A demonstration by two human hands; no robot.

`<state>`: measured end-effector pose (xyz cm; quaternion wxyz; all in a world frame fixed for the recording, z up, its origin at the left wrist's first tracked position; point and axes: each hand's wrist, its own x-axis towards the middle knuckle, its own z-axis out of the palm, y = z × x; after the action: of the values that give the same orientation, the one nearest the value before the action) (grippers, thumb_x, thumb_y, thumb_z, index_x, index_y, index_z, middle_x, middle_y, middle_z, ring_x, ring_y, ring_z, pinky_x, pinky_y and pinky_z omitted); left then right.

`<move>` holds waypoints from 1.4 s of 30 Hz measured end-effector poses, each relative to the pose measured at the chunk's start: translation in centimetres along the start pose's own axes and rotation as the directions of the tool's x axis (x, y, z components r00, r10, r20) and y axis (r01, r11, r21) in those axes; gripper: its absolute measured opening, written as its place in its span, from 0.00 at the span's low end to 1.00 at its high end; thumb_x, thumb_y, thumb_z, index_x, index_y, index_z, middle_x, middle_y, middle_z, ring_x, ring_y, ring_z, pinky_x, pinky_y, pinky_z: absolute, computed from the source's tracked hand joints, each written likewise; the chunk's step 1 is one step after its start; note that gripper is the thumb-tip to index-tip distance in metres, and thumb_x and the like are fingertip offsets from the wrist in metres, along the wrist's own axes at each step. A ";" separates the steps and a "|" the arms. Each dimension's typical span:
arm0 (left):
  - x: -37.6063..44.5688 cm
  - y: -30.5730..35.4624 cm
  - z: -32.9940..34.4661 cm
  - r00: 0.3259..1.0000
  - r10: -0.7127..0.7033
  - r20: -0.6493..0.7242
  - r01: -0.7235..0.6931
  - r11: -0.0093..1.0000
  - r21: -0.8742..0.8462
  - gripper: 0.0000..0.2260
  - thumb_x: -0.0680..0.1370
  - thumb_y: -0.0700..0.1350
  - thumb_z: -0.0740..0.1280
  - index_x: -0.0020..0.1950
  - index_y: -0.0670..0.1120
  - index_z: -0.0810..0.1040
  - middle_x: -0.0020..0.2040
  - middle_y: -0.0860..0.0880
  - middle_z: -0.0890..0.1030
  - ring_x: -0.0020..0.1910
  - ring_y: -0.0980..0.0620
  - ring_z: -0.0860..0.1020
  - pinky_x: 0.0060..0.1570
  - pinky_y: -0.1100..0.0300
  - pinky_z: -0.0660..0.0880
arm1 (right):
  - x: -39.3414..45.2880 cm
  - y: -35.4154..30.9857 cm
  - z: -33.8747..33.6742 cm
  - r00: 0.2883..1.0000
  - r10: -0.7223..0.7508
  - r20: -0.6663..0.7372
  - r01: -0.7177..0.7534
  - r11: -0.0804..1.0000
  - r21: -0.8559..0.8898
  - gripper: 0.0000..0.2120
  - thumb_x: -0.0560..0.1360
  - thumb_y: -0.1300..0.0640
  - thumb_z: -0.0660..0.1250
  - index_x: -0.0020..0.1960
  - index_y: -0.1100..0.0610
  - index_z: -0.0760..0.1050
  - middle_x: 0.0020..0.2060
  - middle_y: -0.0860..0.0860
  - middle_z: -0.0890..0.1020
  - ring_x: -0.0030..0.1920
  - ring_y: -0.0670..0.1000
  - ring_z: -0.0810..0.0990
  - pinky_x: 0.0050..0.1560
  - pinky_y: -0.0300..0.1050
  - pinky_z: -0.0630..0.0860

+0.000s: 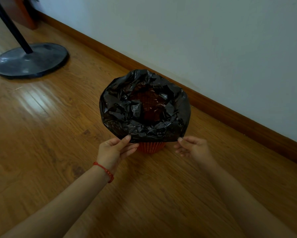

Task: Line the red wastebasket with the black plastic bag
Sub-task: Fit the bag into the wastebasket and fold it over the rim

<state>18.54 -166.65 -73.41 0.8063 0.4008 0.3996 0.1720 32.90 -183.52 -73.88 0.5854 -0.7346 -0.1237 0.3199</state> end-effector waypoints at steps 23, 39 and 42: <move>-3.0 0.4 1.7 0.999 0.040 -0.009 -0.039 0.999 0.030 0.19 0.65 0.53 0.68 0.46 0.40 0.77 0.40 0.41 0.85 0.41 0.47 0.84 0.39 0.60 0.81 | -1.0 -3.6 -0.2 0.990 -0.079 -0.116 0.083 0.996 0.031 0.14 0.75 0.49 0.62 0.46 0.60 0.76 0.35 0.56 0.82 0.31 0.48 0.82 0.33 0.38 0.79; -1.9 1.3 1.8 0.992 0.031 -0.121 -0.042 0.995 -0.090 0.13 0.74 0.48 0.66 0.51 0.40 0.75 0.46 0.40 0.81 0.40 0.48 0.82 0.40 0.59 0.80 | -1.9 -3.4 4.1 0.987 0.093 0.132 -0.124 0.961 0.248 0.09 0.75 0.56 0.64 0.44 0.62 0.76 0.34 0.55 0.85 0.39 0.54 0.85 0.38 0.41 0.80; -2.3 0.8 2.0 0.995 0.037 -0.088 -0.042 0.998 -0.055 0.14 0.73 0.47 0.68 0.51 0.38 0.75 0.45 0.41 0.82 0.36 0.51 0.83 0.40 0.60 0.80 | -2.1 -3.0 4.6 0.984 0.085 0.154 -0.123 0.958 0.258 0.09 0.75 0.56 0.64 0.45 0.62 0.76 0.33 0.54 0.85 0.38 0.53 0.85 0.37 0.40 0.80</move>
<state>18.73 -168.53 -70.88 0.7957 0.3778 0.4211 0.2165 29.07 -180.25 -70.86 0.6508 -0.6303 -0.0818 0.4152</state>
